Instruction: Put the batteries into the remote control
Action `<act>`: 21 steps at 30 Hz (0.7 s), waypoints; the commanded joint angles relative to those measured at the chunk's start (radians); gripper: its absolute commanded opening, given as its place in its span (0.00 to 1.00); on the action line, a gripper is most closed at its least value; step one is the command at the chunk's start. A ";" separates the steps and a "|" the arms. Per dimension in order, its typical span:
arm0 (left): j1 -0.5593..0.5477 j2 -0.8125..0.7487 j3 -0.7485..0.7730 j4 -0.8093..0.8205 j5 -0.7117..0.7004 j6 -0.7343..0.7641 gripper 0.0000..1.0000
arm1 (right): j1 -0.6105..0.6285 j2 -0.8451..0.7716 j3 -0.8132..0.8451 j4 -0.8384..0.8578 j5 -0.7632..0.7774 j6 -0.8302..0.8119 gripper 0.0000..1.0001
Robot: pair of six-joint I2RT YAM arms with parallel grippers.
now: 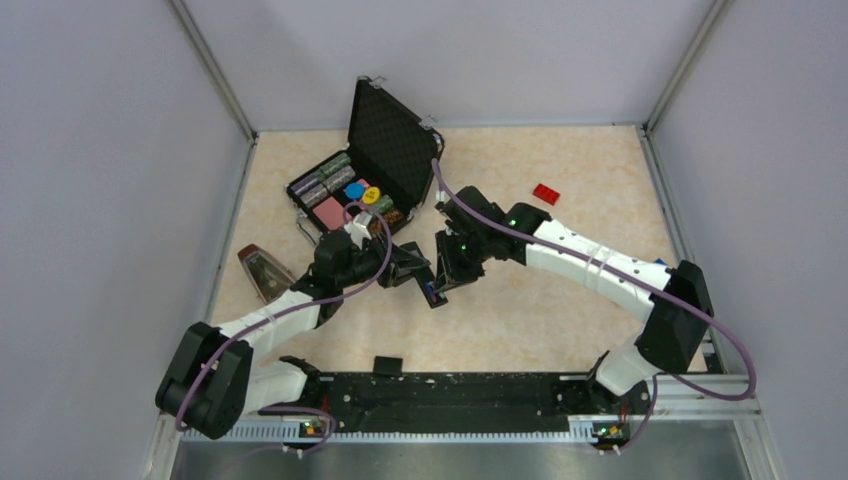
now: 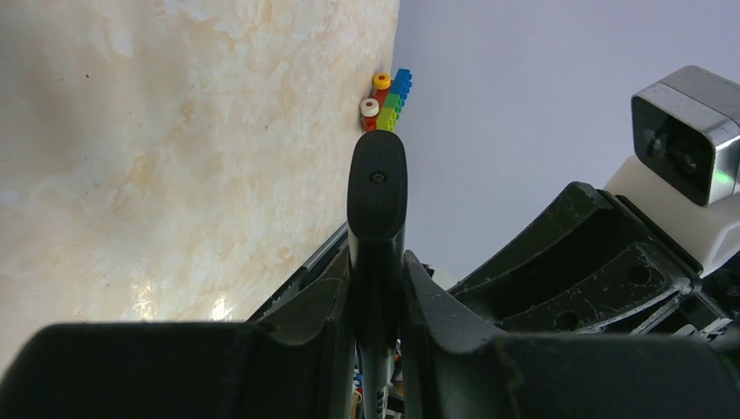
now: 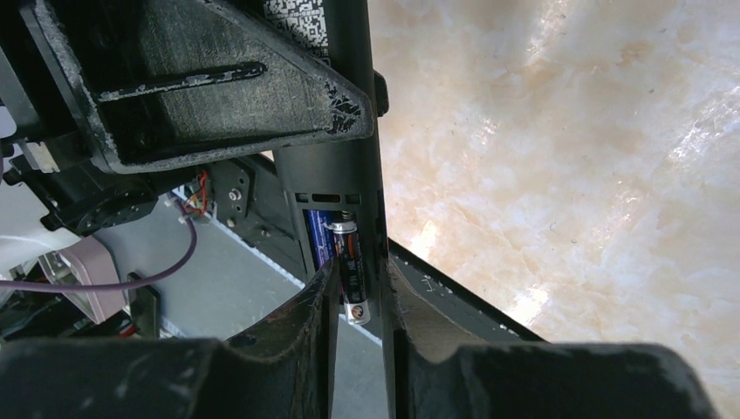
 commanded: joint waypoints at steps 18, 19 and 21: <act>-0.003 0.010 0.063 0.061 0.033 -0.016 0.00 | 0.005 -0.149 0.012 -0.007 0.036 0.051 0.53; -0.004 0.009 0.063 0.067 0.032 -0.024 0.00 | 0.004 -0.169 -0.002 0.001 0.041 0.060 0.56; -0.004 0.004 0.063 0.083 0.034 -0.046 0.00 | -0.001 -0.217 -0.043 0.031 0.045 0.083 0.61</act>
